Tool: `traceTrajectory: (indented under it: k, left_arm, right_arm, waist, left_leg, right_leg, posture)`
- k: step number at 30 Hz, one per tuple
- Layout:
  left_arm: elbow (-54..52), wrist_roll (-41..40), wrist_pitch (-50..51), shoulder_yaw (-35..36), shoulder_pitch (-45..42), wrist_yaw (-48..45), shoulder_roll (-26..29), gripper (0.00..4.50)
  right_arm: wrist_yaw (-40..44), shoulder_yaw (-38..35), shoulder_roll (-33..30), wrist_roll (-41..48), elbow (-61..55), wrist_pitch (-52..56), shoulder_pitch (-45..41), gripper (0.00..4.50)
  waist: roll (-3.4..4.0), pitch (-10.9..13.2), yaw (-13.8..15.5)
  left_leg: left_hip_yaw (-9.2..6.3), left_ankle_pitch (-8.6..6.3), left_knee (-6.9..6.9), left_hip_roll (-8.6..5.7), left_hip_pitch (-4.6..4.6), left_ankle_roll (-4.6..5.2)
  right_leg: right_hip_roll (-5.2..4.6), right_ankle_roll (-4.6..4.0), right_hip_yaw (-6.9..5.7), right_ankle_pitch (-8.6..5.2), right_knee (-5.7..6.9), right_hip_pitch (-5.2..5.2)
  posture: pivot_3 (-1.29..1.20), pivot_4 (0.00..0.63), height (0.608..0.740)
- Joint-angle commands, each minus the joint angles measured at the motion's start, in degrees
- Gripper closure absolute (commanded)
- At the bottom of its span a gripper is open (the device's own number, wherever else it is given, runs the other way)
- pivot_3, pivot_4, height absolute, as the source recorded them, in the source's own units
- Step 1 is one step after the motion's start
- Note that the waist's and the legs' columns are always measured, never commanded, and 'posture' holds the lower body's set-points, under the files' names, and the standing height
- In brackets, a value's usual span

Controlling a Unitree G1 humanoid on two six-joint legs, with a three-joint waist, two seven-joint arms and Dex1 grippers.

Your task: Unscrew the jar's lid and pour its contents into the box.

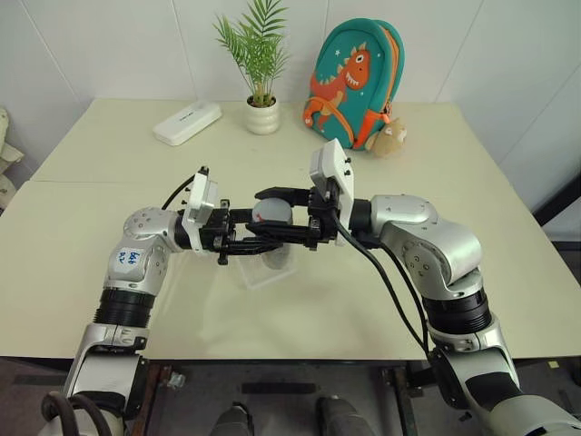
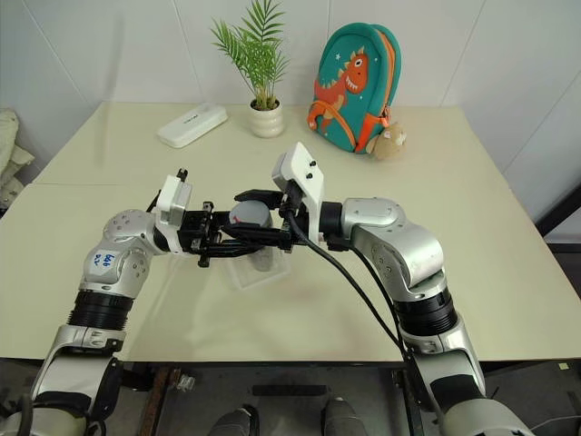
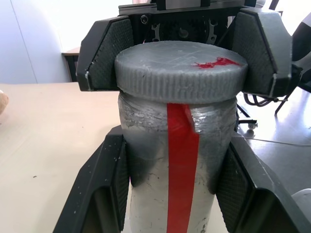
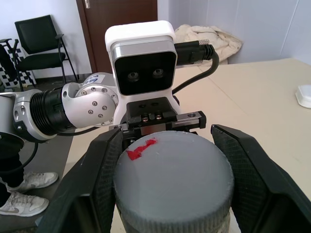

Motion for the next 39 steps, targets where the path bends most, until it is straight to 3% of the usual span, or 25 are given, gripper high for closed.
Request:
traceTrajectory:
  k: [1,6,39]
  left_arm:
    - [3.17,2.55,-0.1,1.41,-1.75,3.7,0.46,2.53]
    - [2.43,2.55,-0.09,1.6,-1.61,3.83,0.28,2.53]
    - [-4.58,1.65,3.36,0.49,0.4,-0.78,3.16,2.53]
  right_arm:
    - [6.51,3.59,2.77,5.89,-4.55,-1.65,-1.45,1.57]
    - [5.21,3.39,3.3,4.5,-4.18,-2.61,-1.53,0.03]
    - [4.8,3.77,1.61,0.57,-0.17,-6.52,-3.15,0.03]
  waist:
    - [0.0,0.0,0.01]
    - [0.0,0.0,-0.01]
    - [0.0,0.0,-0.01]
  left_leg:
    - [0.0,0.0,0.0,0.0,0.0,0.0]
    - [-0.01,0.01,0.03,0.0,0.01,-0.01]
    - [-0.07,0.03,0.08,0.0,0.02,-0.03]
  right_leg:
    - [0.0,0.0,0.0,0.0,0.02,0.0]
    - [0.0,-0.01,-0.01,-0.01,0.09,0.0]
    - [0.01,-0.07,-0.05,-0.04,0.24,-0.02]
  posture:
    - [0.0,0.15,0.74]
    - [0.0,0.15,0.74]
    - [0.0,0.15,0.74]
